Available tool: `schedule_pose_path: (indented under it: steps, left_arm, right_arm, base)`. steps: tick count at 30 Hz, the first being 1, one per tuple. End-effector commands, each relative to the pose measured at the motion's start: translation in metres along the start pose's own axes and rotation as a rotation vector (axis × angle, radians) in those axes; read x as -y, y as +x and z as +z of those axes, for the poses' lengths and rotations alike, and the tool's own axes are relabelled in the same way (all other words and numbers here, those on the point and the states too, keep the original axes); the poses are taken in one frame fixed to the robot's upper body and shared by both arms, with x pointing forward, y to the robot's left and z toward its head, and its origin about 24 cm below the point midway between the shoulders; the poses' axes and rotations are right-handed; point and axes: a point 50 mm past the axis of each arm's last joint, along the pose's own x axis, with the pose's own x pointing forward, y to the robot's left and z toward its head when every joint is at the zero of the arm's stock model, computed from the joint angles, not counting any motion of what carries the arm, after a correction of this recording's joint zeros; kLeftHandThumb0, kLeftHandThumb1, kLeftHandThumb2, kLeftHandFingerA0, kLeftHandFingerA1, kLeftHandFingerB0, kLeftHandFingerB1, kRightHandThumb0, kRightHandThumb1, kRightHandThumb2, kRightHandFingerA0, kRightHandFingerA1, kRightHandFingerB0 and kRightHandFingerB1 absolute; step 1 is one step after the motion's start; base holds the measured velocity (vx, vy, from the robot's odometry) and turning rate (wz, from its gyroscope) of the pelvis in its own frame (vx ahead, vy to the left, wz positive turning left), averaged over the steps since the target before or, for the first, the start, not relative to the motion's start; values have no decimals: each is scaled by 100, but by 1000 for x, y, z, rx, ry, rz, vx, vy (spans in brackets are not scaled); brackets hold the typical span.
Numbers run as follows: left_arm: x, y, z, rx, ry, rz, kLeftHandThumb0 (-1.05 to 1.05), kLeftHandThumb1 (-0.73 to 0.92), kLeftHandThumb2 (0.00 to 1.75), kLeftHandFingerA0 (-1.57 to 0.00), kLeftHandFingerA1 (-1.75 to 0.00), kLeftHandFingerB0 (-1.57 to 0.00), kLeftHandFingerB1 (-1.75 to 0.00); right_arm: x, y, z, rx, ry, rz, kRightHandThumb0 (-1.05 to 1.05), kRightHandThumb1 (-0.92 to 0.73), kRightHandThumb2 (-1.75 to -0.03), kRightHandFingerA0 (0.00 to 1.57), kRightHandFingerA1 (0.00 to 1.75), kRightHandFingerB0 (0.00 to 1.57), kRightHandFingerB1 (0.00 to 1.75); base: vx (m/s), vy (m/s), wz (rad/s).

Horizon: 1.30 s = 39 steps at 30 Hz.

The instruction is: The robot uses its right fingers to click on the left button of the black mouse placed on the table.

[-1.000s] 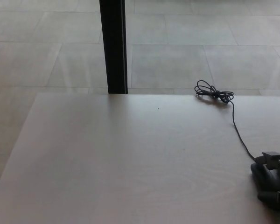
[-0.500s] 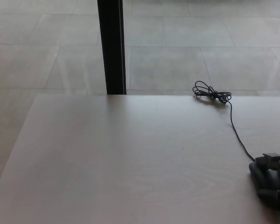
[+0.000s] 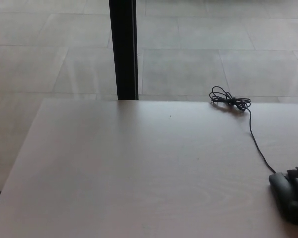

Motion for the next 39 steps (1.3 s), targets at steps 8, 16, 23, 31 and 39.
schedule_pose_path:
  steps: [8, 16, 23, 31, 39]
  left_arm:
    - [-3, 1, 7, 24, 8, 4, -93, 92, 77, -70, -54, -53, -42]
    - [-3, 1, 7, 21, 0, 15, -92, 92, 75, -69, -53, -59, -45]
    - [-3, 1, 7, 23, 23, 7, -88, 77, 115, -62, -62, -55, -55]
    - [-3, 1, 7, 15, -17, 18, -93, 92, 74, -69, -54, -60, -44]
    - [-6, 0, 4, 15, -6, 18, -89, 76, 114, -63, -63, -54, -55]
  right_arm:
    - [-36, -13, 29, 146, -137, 145, -80, -92, -68, 24, 47, 35, 32]
    - [-19, 2, 38, 151, -135, 87, -80, -92, -68, 25, 45, 33, 32]
    - [-5, 11, 36, 141, -103, 30, -81, -92, -68, 24, 47, 33, 32]
    - [4, 18, 37, 150, -134, 13, -77, -87, -67, 27, 46, 35, 33]
    - [26, 22, 32, 130, -115, -70, -71, -87, -66, 29, 45, 34, 33]
  base:
    - [0, 0, 0]
    - [0, 0, 0]
    - [0, 0, 0]
    - [0, 0, 0]
    - [0, 0, 0]
